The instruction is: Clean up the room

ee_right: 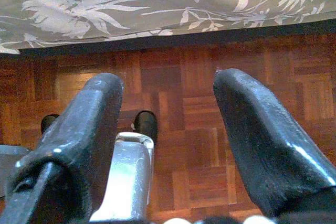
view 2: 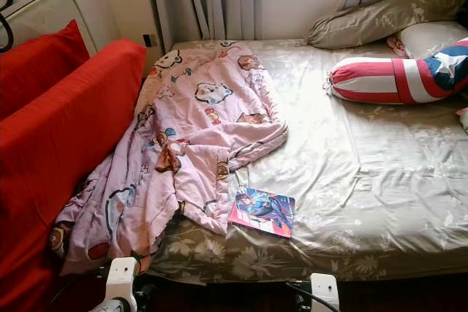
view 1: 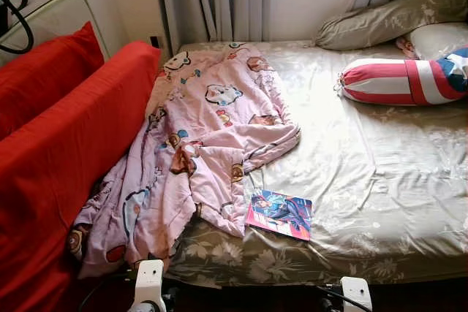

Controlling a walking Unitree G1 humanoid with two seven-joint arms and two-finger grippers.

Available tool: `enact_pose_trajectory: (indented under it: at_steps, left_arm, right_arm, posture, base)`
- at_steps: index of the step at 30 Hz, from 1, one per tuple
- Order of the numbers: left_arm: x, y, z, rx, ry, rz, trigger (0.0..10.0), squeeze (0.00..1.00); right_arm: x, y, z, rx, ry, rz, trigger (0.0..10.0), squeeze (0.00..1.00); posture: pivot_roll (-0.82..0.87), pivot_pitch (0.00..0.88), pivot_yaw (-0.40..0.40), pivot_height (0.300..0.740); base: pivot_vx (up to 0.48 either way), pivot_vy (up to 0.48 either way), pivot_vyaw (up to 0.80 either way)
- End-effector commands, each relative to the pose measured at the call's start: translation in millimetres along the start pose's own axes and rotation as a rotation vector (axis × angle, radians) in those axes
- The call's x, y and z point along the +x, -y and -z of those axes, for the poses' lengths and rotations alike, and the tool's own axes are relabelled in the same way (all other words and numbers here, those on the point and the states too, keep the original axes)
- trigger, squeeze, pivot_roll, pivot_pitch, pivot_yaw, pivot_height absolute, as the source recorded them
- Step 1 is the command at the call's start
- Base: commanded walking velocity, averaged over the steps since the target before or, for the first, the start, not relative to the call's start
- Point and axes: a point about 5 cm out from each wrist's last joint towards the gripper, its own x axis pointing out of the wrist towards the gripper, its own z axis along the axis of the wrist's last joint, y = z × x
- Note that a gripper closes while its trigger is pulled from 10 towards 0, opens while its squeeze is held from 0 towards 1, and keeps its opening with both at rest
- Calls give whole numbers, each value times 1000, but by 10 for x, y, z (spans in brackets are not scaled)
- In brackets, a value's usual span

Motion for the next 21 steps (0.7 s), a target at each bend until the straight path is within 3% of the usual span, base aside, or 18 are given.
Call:
enact_pose_trajectory:
  at_steps: [1,3,21]
  left_arm:
    - [-9,-21,41,-1,-17,-1,10000,0]
    - [-9,-21,43,-1,-18,0,10000,0]
    - [-12,-28,51,8,-21,3,10000,0]
  right_arm:
    - [-1,-3,7,-8,-3,-3,10000,0]
    - [-1,-5,11,-2,-7,-6,10000,0]
    - [-1,-31,15,10,-6,-9,10000,0]
  posture:
    - [44,20,21,740]
    - [44,20,21,740]
    - [37,0,27,740]
  base:
    - [262,0,800]
    - [262,0,659]
    - [59,0,0]
